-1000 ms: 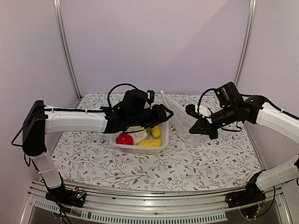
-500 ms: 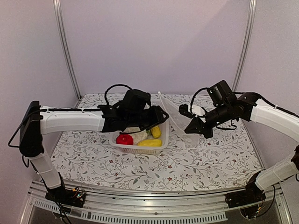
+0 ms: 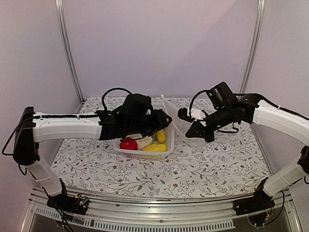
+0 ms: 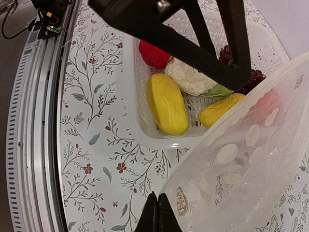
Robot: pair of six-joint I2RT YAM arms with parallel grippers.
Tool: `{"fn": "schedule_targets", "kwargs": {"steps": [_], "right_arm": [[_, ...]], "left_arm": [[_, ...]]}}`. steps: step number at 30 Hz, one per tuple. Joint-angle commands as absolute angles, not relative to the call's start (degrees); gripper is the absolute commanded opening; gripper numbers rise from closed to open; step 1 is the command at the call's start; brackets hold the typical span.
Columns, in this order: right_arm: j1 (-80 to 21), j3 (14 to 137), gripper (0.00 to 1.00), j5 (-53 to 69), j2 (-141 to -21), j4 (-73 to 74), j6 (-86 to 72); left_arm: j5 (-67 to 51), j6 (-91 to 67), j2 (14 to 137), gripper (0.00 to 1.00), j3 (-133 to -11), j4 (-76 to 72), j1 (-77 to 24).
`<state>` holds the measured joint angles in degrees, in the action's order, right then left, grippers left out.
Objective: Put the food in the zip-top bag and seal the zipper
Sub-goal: Pass from the right arm to the left
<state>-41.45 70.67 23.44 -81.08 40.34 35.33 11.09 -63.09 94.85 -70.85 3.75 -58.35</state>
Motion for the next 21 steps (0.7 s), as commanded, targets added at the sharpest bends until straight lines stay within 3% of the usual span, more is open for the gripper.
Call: {"fn": "schedule_targets", "kwargs": {"steps": [1, 7, 9, 11, 15, 21], "right_arm": [[-44.12, 71.83, 0.00, 20.61, -81.82, 40.82, 35.06], [-44.73, 71.20, 0.00, 19.99, -81.36, 41.21, 35.07], [-44.74, 71.19, 0.00, 20.03, -80.94, 41.22, 34.95], [-44.73, 71.85, 0.09, 20.24, -80.58, 41.52, 34.53], [-44.69, 75.53, 0.37, 19.16, -80.74, 41.65, 31.05], [-44.56, 82.10, 0.49, 8.97, -85.64, 38.35, 25.09]], "left_arm": [[11.00, -61.93, 99.37, 0.57, -74.85, 3.57, -57.67], [7.63, -60.13, 103.44, 0.51, -79.64, 6.59, -55.29], [7.15, -60.57, 103.51, 0.40, -78.95, 5.92, -55.18], [6.81, -61.09, 103.09, 0.30, -77.15, 4.41, -55.22], [6.46, -61.61, 102.57, 0.16, -74.74, 1.45, -55.45], [7.01, -61.86, 102.42, 0.06, -73.45, -2.91, -56.55]]}}
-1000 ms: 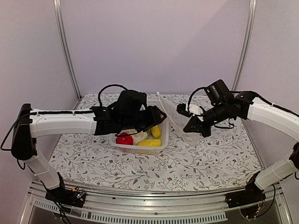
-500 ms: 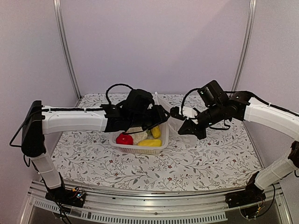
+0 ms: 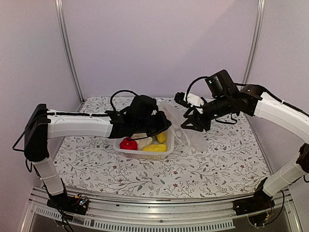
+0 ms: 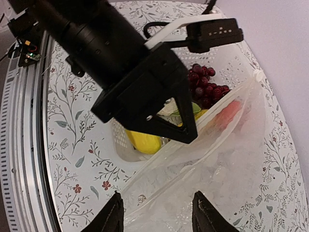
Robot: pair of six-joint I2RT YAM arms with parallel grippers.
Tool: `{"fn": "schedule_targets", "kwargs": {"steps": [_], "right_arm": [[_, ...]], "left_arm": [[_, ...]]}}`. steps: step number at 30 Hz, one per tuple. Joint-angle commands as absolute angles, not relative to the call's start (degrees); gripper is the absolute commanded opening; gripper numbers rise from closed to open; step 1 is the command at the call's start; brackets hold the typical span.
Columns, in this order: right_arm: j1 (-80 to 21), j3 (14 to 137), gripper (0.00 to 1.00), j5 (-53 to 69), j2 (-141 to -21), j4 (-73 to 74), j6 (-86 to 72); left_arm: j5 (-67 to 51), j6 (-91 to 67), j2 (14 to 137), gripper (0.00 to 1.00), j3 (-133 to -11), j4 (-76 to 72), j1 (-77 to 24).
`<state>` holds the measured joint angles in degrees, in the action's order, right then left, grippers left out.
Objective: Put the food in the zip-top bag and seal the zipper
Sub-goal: Pass from the right arm to the left, then adjust the zipper food storage bag.
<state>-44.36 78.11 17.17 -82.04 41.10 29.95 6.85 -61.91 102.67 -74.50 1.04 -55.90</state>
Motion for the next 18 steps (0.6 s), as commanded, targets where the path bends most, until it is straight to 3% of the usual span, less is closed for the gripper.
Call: {"fn": "schedule_targets", "kwargs": {"steps": [1, 11, 18], "right_arm": [[-44.56, 83.04, 0.50, 6.92, -86.87, 38.05, 23.99], [-44.56, 85.87, 0.51, -3.98, -94.57, 36.75, 18.49], [-44.55, 85.91, 0.24, -12.74, -95.30, 35.13, 18.02]], "left_arm": [[7.11, -61.87, 102.35, 0.06, -73.17, -3.66, -56.86], [9.76, -62.05, 100.92, 0.00, -72.81, -5.63, -58.61], [10.79, -62.58, 101.31, 0.00, -72.88, -4.95, -59.03]]}}
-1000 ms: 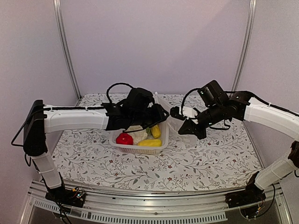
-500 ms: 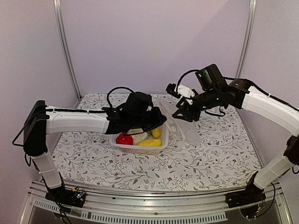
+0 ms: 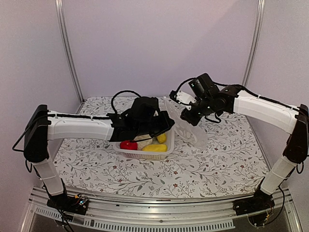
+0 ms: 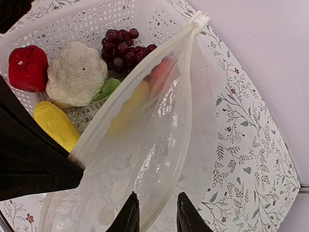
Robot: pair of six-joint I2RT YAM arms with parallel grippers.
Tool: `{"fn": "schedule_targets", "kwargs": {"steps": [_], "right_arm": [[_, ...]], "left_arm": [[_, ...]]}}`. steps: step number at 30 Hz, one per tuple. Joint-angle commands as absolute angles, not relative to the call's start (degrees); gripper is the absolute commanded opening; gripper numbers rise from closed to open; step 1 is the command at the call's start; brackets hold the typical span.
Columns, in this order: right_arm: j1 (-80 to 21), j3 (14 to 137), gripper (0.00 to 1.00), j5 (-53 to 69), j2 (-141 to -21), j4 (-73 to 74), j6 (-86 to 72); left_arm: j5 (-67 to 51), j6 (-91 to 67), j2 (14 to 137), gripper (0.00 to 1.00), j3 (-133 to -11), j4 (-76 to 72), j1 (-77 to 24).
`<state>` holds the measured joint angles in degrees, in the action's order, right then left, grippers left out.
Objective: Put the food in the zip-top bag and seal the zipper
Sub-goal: Adjust the zipper food storage bag.
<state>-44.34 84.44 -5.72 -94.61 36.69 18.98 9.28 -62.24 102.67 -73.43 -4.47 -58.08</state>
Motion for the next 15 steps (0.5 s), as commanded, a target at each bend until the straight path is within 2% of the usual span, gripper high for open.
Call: {"fn": "schedule_targets", "kwargs": {"steps": [1, 4, 6, 8, 10, 11, 15], "right_arm": [[-44.55, 86.14, 0.23, -13.94, -95.21, 34.98, 18.13], [-44.56, 86.90, 0.19, -15.99, -94.56, 34.94, 18.57], [-44.56, 86.93, 0.07, -15.72, -93.83, 35.07, 18.78], [-44.56, 86.97, 0.00, -14.06, -93.68, 35.88, 18.91], [-44.52, 87.09, 0.00, -10.30, -93.60, 37.01, 17.92], [-44.56, 87.16, 0.02, -8.67, -93.60, 37.66, 17.44], [-44.56, 88.46, 0.33, -6.50, -94.61, 39.13, 14.98]], "left_arm": [[10.91, -62.77, 101.53, 0.00, -72.86, -4.80, -58.98], [11.41, -63.32, 102.30, 0.00, -72.95, -4.46, -58.92], [11.62, -63.38, 102.64, 0.00, -73.12, -4.69, -58.99], [11.99, -63.41, 102.81, 0.00, -73.25, -5.01, -58.99], [12.95, -63.37, 102.75, 0.00, -73.14, -5.69, -58.98], [13.41, -63.33, 102.70, 0.00, -73.07, -6.28, -59.00], [15.02, -63.12, 102.94, 0.00, -73.34, -7.20, -58.98]]}}
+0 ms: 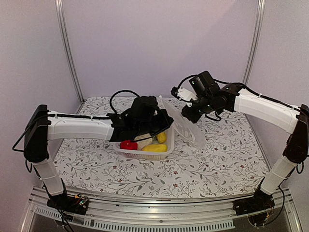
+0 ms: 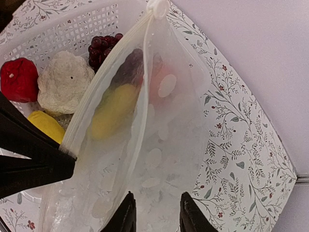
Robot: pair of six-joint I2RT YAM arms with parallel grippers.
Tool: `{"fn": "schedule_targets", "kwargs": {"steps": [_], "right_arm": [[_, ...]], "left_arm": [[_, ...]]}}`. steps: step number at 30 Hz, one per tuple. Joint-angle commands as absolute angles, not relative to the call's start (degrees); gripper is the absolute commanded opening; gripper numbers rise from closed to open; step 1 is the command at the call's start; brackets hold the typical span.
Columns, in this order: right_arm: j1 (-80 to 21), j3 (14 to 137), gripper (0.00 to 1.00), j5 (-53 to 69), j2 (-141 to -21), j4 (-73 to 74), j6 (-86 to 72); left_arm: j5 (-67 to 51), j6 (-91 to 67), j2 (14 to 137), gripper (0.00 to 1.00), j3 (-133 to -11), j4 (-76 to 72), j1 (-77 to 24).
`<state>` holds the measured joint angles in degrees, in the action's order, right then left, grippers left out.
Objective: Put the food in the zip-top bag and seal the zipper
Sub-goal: Adjust the zipper food storage bag.
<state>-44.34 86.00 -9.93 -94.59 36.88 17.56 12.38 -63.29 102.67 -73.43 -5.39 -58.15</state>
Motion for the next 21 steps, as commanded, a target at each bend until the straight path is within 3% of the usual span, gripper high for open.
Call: {"fn": "schedule_targets", "kwargs": {"steps": [1, 13, 21], "right_arm": [[-44.56, 88.93, 0.36, -6.50, -94.61, 39.19, 14.62], [-44.52, 92.86, 0.44, -1.20, -95.09, 41.82, 12.23], [-44.56, 93.44, 0.42, -2.32, -98.90, 42.32, 11.63]], "left_arm": [[15.17, -63.05, 103.05, 0.00, -73.53, -7.21, -58.98], [17.09, -62.89, 103.40, 0.00, -73.57, -7.70, -59.01], [16.47, -62.40, 103.62, 0.00, -73.76, -9.30, -59.12]]}}
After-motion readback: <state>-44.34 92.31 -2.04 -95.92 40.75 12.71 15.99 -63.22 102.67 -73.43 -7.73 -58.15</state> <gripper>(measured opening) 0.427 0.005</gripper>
